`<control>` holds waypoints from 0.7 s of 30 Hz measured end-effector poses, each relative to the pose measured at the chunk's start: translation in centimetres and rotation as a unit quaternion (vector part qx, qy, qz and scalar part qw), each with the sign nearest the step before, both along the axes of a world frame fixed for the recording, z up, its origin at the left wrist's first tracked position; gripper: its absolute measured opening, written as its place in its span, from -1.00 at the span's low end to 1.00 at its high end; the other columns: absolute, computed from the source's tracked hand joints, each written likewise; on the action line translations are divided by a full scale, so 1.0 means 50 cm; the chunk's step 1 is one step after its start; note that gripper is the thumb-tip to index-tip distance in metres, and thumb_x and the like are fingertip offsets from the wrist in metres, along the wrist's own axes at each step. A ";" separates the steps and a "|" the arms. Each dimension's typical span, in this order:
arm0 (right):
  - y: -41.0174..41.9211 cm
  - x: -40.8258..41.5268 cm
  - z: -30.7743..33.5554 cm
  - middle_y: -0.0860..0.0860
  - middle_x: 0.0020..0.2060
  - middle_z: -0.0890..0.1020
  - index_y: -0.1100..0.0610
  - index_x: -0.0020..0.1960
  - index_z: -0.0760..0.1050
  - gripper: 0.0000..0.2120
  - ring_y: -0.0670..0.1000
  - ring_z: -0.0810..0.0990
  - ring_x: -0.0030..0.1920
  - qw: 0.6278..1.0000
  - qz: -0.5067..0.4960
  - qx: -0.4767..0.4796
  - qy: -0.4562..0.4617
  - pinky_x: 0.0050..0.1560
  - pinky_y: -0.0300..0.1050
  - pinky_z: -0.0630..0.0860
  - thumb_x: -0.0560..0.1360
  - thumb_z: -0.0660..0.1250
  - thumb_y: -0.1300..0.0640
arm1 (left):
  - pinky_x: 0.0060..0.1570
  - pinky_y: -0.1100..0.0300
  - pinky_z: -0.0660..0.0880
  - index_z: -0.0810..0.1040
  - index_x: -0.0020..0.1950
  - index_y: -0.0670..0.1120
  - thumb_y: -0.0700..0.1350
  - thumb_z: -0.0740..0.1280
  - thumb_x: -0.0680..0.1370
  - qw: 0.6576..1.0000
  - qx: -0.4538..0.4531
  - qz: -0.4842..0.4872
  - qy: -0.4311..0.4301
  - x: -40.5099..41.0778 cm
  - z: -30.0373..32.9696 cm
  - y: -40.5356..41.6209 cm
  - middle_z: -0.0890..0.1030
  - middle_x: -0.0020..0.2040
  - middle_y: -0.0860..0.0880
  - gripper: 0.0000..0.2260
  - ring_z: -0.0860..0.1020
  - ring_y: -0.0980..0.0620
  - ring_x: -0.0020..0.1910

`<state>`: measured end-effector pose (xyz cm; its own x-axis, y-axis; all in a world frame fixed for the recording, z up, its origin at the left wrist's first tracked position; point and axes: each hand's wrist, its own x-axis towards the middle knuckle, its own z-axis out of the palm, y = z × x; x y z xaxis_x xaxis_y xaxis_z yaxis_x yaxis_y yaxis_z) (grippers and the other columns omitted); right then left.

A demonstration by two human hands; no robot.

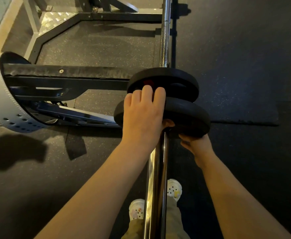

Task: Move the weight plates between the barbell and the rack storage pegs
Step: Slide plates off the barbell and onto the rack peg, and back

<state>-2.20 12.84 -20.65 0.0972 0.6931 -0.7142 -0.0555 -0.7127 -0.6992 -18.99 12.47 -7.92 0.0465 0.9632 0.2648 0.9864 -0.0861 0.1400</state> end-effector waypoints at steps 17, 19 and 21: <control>0.052 -0.109 0.305 -0.08 -0.34 0.46 0.10 -0.18 0.49 -0.68 -0.13 0.45 -0.33 0.854 0.225 0.396 -0.252 -0.27 -0.33 0.36 0.63 0.11 -0.01 | -0.10 0.32 0.33 0.40 -0.04 0.15 0.15 0.09 0.63 0.816 -0.067 0.169 -0.548 -0.114 0.006 -0.025 0.44 -0.07 0.16 -0.84 0.42 0.28 -0.10; 0.048 -0.133 0.265 -0.10 -0.48 0.36 -0.01 -0.35 0.35 -0.60 -0.11 0.35 -0.47 0.778 0.228 0.441 -0.385 -0.34 -0.22 0.27 0.61 0.05 -0.10 | -0.13 0.28 0.35 0.41 -0.03 0.12 0.18 0.01 0.63 0.817 -0.158 0.168 -0.529 -0.130 -0.014 -0.022 0.44 -0.08 0.13 -0.75 0.43 0.25 -0.12; 0.044 -0.132 0.241 -0.13 -0.53 0.31 -0.05 -0.39 0.28 -0.61 -0.13 0.31 -0.51 0.758 0.174 0.466 -0.422 -0.38 -0.26 0.20 0.59 0.03 -0.11 | -0.09 0.17 0.41 0.44 0.05 0.02 0.23 -0.02 0.61 0.862 -0.201 0.096 -0.454 -0.129 -0.030 -0.024 0.47 -0.06 0.03 -0.64 0.47 0.14 -0.10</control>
<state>-8.79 15.02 -8.60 -0.0580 0.9473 0.3151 0.7694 0.2435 -0.5905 -25.45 11.27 -9.41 -0.1751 0.9523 -0.2499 0.4441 0.3029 0.8432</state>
